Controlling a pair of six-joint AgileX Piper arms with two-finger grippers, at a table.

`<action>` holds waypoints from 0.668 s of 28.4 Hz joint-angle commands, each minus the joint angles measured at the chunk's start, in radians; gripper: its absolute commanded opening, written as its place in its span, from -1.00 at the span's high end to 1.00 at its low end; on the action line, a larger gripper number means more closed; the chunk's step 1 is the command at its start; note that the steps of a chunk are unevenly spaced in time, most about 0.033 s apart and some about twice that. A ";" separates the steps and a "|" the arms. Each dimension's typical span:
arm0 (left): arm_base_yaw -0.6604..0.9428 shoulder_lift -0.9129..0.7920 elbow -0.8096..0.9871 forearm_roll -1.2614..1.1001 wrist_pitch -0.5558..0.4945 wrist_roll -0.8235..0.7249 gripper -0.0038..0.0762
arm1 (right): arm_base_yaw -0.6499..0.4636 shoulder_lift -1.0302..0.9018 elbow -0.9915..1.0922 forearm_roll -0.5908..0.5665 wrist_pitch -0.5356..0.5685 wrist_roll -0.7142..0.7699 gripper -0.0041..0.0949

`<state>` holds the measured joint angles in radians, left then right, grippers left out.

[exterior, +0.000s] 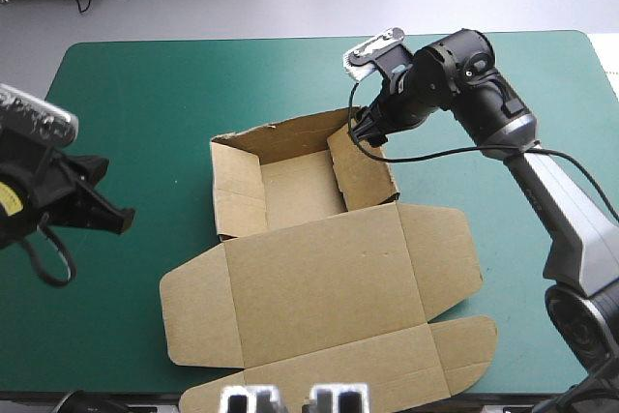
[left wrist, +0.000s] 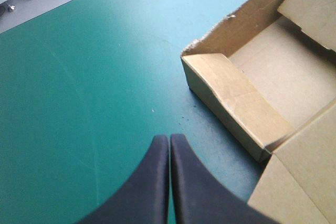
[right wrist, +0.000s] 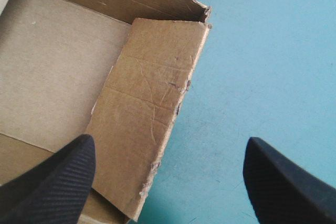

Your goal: Fold the box

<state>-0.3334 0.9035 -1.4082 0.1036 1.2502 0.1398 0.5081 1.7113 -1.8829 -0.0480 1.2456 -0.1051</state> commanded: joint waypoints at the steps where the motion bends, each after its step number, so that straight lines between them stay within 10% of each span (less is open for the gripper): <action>1: -0.003 -0.096 0.080 -0.025 0.044 -0.006 0.91 | -0.003 -0.011 -0.027 -0.060 0.011 -0.016 -0.52; 19: -0.003 -0.172 0.403 -0.023 0.044 -0.057 0.91 | -0.063 0.293 -0.027 0.095 -0.012 -0.057 -0.52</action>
<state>-0.3334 0.7332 -0.9832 0.0566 1.2510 0.0912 0.4506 2.0286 -1.8829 0.0000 1.2383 -0.1335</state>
